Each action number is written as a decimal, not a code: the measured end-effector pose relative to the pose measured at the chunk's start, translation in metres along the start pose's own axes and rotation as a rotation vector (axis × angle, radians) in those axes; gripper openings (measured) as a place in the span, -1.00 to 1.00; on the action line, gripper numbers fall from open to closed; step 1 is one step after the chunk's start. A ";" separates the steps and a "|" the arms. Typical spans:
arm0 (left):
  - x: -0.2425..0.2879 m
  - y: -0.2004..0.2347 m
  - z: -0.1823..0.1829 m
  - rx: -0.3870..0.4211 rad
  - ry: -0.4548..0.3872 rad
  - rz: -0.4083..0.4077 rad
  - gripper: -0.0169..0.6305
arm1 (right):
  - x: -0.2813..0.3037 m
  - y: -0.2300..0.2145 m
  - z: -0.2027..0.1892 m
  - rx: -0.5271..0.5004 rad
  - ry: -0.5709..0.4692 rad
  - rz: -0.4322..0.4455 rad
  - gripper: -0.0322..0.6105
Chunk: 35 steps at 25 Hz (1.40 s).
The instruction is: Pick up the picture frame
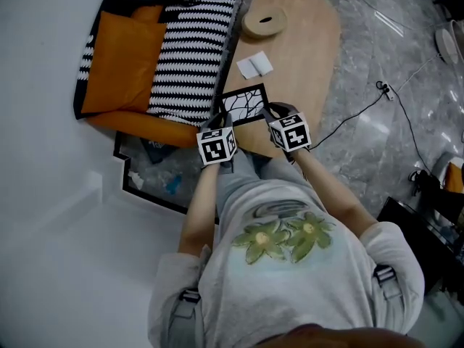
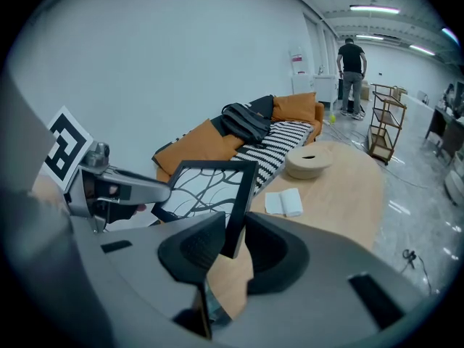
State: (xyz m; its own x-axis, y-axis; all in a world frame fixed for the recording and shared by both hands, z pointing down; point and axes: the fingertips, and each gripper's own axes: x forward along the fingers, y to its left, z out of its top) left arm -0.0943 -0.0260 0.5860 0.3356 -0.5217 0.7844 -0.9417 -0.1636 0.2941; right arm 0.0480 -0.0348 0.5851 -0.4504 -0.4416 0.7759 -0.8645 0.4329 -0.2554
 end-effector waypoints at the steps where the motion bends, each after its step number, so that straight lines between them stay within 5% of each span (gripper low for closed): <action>1: -0.002 -0.002 0.001 -0.002 -0.003 -0.001 -0.65 | -0.003 0.000 0.002 -0.001 -0.004 0.001 -0.62; 16: -0.042 -0.035 0.024 -0.008 -0.074 -0.002 -0.65 | -0.057 0.002 0.025 0.008 -0.099 0.008 -0.63; 35: -0.101 -0.068 0.047 0.080 -0.175 0.028 -0.65 | -0.118 0.016 0.045 -0.011 -0.223 0.020 -0.63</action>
State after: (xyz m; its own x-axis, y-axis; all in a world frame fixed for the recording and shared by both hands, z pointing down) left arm -0.0657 -0.0021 0.4614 0.3065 -0.6637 0.6823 -0.9519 -0.2092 0.2240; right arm 0.0774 -0.0115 0.4633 -0.5068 -0.5948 0.6240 -0.8529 0.4513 -0.2625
